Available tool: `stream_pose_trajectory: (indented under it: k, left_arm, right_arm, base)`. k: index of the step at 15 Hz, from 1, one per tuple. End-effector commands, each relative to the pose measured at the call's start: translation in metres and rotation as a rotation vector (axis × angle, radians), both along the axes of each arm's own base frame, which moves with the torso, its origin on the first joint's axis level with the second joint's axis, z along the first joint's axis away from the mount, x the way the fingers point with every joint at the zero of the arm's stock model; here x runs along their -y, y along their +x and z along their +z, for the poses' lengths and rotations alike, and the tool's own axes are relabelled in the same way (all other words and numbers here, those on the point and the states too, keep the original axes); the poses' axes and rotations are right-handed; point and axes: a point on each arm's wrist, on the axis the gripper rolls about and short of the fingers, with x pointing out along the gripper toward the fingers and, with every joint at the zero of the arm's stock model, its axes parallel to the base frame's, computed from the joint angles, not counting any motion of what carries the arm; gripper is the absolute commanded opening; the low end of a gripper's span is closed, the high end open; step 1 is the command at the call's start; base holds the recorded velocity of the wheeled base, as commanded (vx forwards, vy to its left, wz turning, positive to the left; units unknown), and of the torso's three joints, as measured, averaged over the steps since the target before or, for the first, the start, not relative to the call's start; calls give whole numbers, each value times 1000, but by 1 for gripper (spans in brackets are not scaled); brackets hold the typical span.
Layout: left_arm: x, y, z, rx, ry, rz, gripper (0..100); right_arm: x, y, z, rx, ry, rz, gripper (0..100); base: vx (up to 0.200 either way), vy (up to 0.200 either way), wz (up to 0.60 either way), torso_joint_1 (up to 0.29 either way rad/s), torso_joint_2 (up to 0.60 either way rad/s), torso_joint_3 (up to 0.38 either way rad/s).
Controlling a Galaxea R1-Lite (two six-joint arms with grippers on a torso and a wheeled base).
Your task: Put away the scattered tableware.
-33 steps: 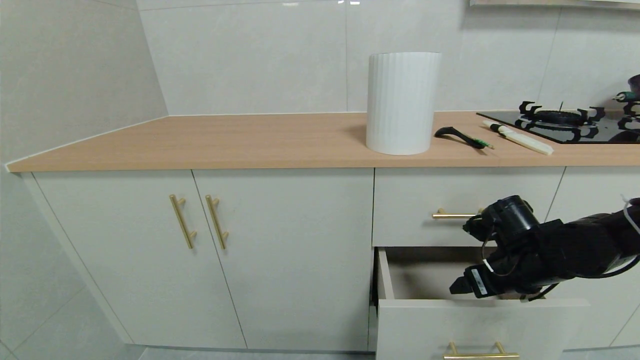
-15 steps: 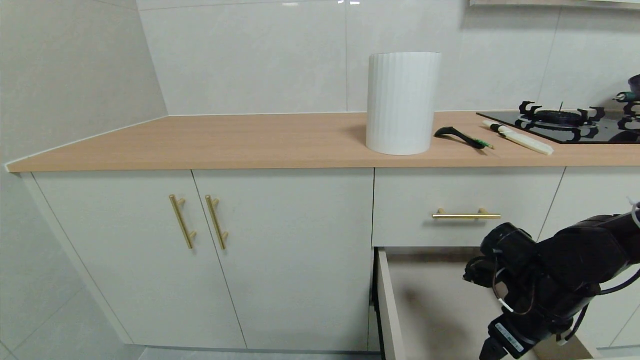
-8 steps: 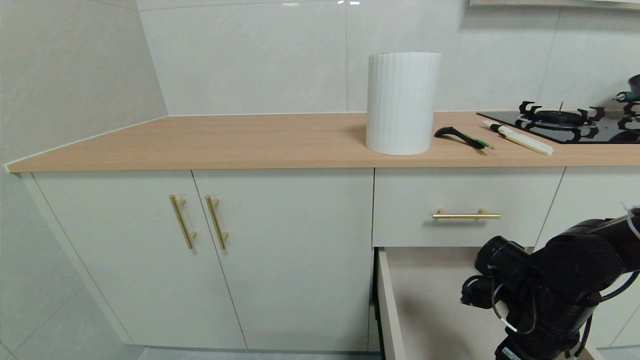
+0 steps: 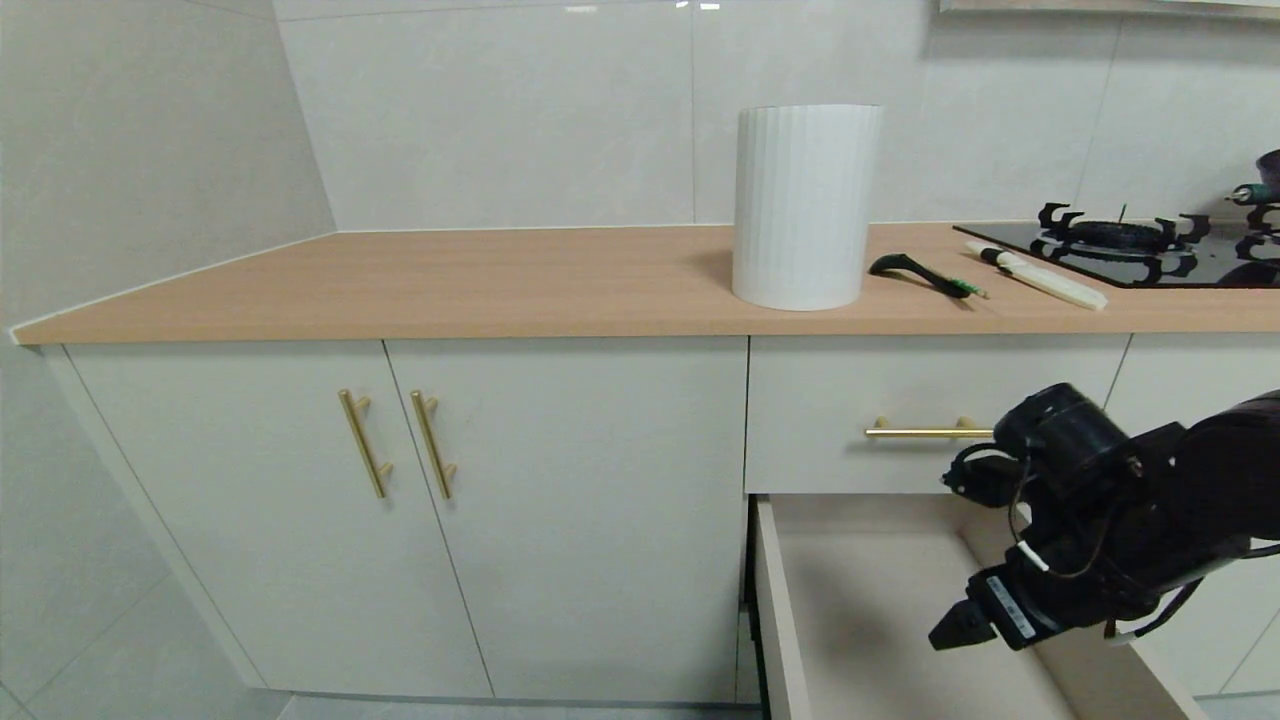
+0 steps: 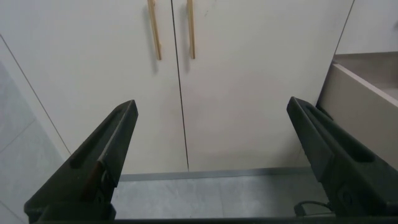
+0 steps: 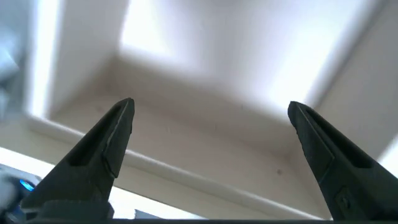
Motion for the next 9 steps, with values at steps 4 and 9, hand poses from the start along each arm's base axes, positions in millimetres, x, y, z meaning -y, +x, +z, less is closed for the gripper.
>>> stream_pose_trajectory:
  k: [4,9]
  left_arm:
    - [0,0,0,-1,1,0,100]
    - [0,0,0,-1,0,0,100]
  right_arm:
    - [40,-7,47,246,78,-141,100]
    - [41,-9,47,251,68,-129,100]
  base:
    - [0,0,0,0,0,0]
    - [0,0,0,35,-166,-157]
